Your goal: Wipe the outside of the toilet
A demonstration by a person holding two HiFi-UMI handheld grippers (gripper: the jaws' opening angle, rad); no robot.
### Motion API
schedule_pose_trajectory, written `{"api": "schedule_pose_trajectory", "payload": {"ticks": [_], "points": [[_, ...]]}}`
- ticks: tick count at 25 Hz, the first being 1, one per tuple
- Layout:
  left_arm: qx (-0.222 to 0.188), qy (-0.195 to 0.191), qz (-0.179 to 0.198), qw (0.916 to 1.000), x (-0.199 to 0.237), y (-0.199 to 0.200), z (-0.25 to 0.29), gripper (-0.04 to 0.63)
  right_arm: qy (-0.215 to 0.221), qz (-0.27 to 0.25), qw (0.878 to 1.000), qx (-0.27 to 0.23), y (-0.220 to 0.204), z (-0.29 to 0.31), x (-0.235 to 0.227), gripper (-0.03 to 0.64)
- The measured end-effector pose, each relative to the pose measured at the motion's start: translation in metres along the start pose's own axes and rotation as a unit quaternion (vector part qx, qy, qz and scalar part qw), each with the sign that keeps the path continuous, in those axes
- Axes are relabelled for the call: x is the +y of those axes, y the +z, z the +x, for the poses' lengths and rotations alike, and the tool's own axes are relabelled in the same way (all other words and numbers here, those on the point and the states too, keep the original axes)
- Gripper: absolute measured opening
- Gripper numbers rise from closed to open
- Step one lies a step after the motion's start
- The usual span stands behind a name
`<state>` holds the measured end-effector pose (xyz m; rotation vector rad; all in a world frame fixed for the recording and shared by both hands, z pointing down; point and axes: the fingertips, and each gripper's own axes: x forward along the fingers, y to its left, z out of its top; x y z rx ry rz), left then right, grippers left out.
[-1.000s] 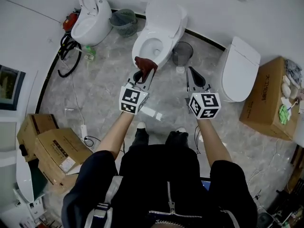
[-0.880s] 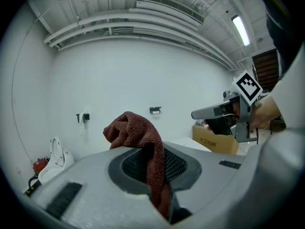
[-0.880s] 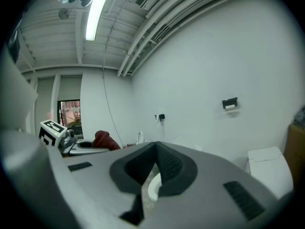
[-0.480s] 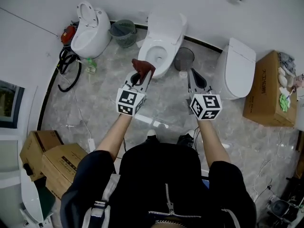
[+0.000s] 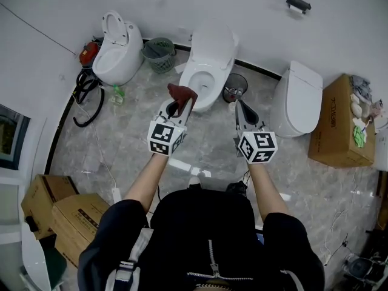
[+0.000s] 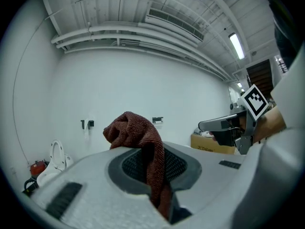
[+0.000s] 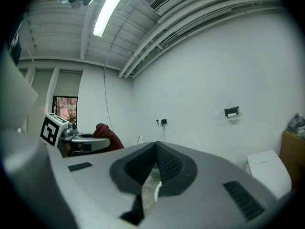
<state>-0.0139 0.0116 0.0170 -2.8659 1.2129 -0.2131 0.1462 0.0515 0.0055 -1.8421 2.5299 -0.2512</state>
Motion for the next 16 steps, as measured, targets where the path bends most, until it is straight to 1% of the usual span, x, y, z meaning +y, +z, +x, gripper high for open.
{"api": "schedule_pose_trajectory", "payload": {"ticks": [10, 16], "points": [[-0.005, -0.009, -0.006, 0.9999, -0.011, -0.001, -0.017, 0.051, 0.011, 0.006, 1.0, 0.006, -0.013, -0.007, 0.026, 0.002], [-0.016, -0.013, -0.004, 0.9998, -0.01, 0.01, -0.02, 0.051, 0.014, -0.001, 1.0, 0.002, -0.004, -0.01, 0.033, 0.002]]}}
